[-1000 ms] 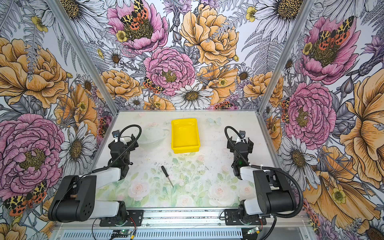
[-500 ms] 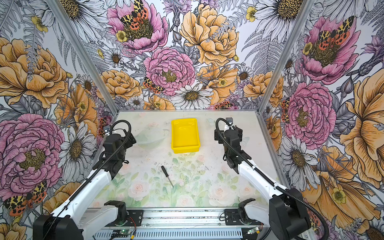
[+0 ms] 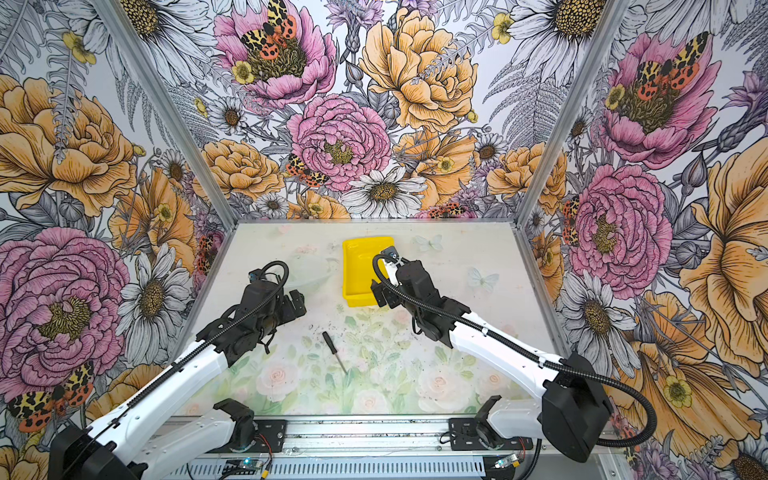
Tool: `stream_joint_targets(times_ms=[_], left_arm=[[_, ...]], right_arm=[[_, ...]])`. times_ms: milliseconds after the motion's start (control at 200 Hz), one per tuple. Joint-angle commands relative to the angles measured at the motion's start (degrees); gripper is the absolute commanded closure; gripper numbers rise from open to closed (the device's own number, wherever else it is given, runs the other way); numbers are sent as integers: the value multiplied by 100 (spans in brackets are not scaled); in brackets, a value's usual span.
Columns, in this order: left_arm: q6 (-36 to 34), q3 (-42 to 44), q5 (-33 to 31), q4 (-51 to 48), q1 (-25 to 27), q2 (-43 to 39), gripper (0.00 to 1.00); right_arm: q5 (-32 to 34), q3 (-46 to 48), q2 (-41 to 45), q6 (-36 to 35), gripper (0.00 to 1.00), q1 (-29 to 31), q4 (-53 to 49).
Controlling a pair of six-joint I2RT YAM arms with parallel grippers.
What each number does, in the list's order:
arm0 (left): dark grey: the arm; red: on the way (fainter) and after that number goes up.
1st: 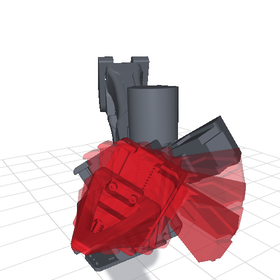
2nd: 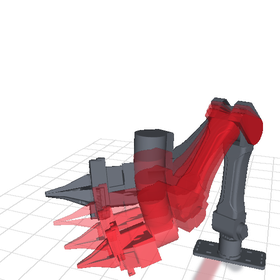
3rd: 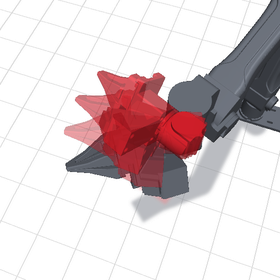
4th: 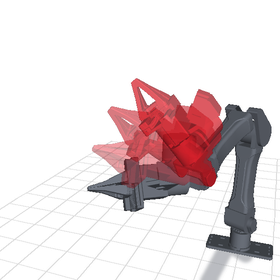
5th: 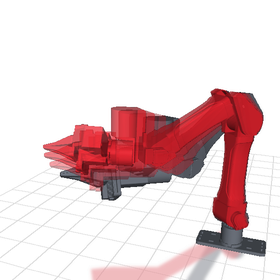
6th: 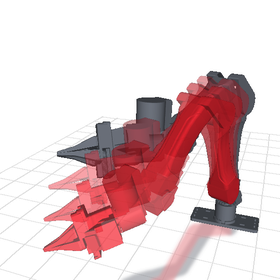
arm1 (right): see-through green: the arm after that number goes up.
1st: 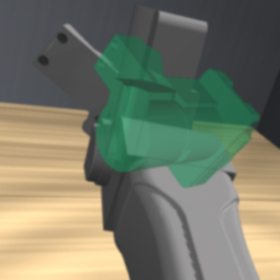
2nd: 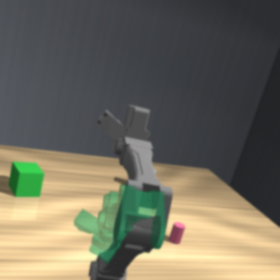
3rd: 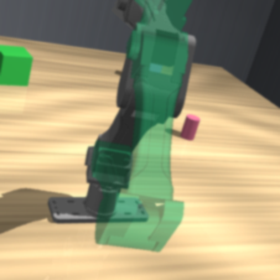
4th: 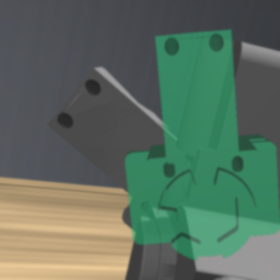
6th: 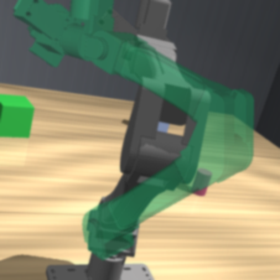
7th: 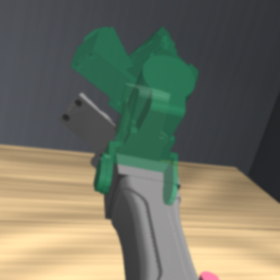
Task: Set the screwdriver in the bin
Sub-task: 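Reach the left gripper toward the screwdriver while the right arm moves inward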
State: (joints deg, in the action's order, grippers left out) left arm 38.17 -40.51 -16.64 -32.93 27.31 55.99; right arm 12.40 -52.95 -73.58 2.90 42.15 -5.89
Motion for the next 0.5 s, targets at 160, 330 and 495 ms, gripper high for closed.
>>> stream_joint_targets(times_ms=[160, 330, 495], left_arm=[[1778, -152, -258, -929, 1114, 101, 1], [2552, -51, -560, -961, 1884, 322, 1], [2964, -182, -634, -949, 2353, 1012, 2]], right_arm=[[-466, -278, 361, -107, 1, 208, -689], [-818, 224, 1045, 115, 1, 210, -757], [-1129, 635, 1706, 155, 1, 219, -833]])
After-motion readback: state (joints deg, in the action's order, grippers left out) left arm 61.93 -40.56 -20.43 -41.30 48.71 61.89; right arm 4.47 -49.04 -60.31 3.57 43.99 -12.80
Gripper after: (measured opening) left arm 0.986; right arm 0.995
